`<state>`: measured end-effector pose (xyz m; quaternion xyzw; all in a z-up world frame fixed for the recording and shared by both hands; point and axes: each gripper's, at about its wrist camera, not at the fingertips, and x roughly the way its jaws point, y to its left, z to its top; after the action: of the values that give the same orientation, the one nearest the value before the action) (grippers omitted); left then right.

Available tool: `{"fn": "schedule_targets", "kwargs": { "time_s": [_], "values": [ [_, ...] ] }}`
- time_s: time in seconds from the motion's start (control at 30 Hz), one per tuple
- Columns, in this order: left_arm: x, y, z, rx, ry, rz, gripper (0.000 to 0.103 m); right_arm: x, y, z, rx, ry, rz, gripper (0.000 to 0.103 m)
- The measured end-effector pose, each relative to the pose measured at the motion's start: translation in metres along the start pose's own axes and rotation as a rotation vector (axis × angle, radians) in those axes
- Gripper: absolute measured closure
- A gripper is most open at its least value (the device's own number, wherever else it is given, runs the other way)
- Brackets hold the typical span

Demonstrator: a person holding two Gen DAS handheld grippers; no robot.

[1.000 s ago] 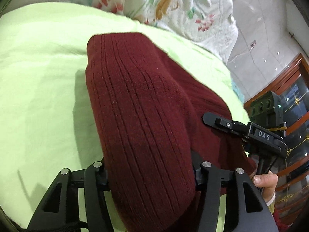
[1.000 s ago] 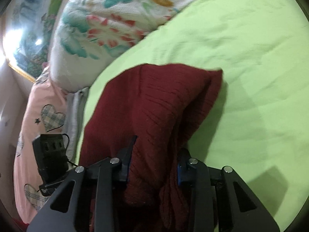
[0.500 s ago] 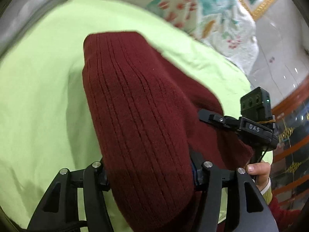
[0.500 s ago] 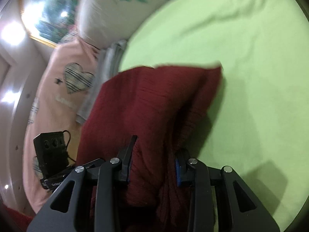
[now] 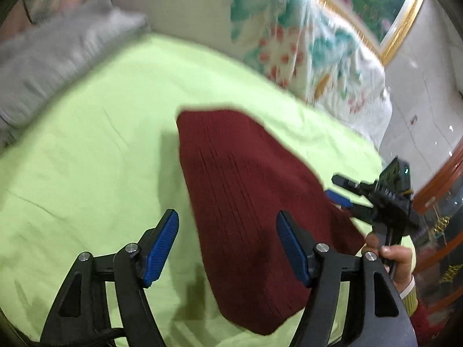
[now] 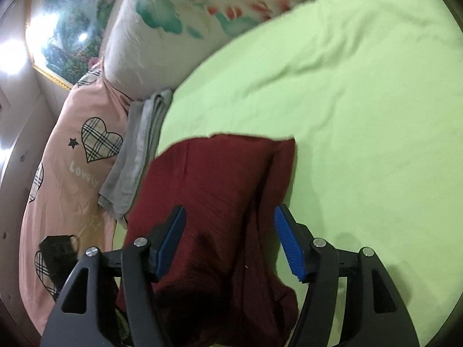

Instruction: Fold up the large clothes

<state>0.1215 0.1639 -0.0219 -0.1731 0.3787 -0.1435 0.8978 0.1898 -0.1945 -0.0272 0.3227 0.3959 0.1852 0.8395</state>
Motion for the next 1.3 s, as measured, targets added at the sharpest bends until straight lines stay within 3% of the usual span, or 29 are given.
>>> {"fn": "schedule_targets", "kwargs": {
  "time_s": [0.1,0.17,0.2,0.23,0.27,0.37,0.43,0.5,0.63,0.7,0.77,0.87,1.0,1.07,1.13,1.27,1.3],
  "values": [
    [-0.016,0.000,-0.002,0.032,-0.031,-0.094,0.048,0.011,0.008,0.002,-0.014,0.028,0.002,0.039],
    [-0.005,-0.007,-0.005,0.062,-0.004,-0.083,0.057,0.029,0.009,0.001,-0.017,0.079,-0.049,0.041],
    [0.006,-0.010,-0.007,0.075,0.030,-0.092,0.060,0.036,0.009,-0.001,-0.017,0.093,-0.077,0.048],
    [0.012,-0.011,-0.011,0.083,0.041,-0.088,0.061,0.042,0.009,-0.002,-0.017,0.107,-0.074,0.068],
    [0.017,-0.014,-0.011,0.086,0.047,-0.082,0.061,0.047,0.010,-0.002,-0.015,0.115,-0.063,0.077],
    [0.029,-0.022,-0.006,0.098,0.076,-0.088,0.060,0.037,0.019,0.008,-0.059,0.072,-0.061,0.085],
    [0.035,-0.035,-0.001,0.120,0.088,-0.106,0.060,0.023,0.025,0.016,-0.082,0.021,-0.039,0.086],
    [0.047,-0.047,-0.001,0.179,0.111,-0.079,0.060,0.015,0.024,0.020,-0.093,0.002,-0.041,0.086],
    [0.061,-0.061,-0.014,0.274,0.123,0.011,0.058,0.043,-0.009,0.009,-0.049,0.108,-0.150,0.084],
    [0.060,-0.062,-0.017,0.291,0.120,0.019,0.057,0.047,-0.024,0.004,0.011,0.109,-0.109,0.079],
    [0.052,-0.060,-0.018,0.286,0.117,0.009,0.057,0.037,-0.024,0.004,0.033,0.088,-0.097,0.068],
    [0.037,-0.052,-0.014,0.241,0.101,-0.014,0.058,0.010,-0.009,0.006,-0.001,0.013,-0.128,0.066],
    [0.011,-0.046,-0.018,0.199,0.061,-0.021,0.058,-0.033,0.016,-0.010,-0.070,-0.062,-0.072,0.061],
    [-0.003,-0.044,-0.024,0.175,0.034,-0.064,0.058,-0.041,0.026,-0.021,-0.100,-0.067,-0.053,0.053],
    [-0.014,-0.047,-0.029,0.166,0.010,-0.117,0.058,-0.039,0.033,-0.033,-0.127,-0.039,-0.049,0.051],
    [-0.012,-0.064,-0.033,0.237,0.021,-0.151,0.059,-0.017,0.033,-0.044,-0.143,0.018,-0.115,0.056],
    [-0.005,-0.069,-0.036,0.267,0.045,-0.147,0.058,-0.013,0.033,-0.045,-0.145,0.028,-0.136,0.076]
  ]
}}
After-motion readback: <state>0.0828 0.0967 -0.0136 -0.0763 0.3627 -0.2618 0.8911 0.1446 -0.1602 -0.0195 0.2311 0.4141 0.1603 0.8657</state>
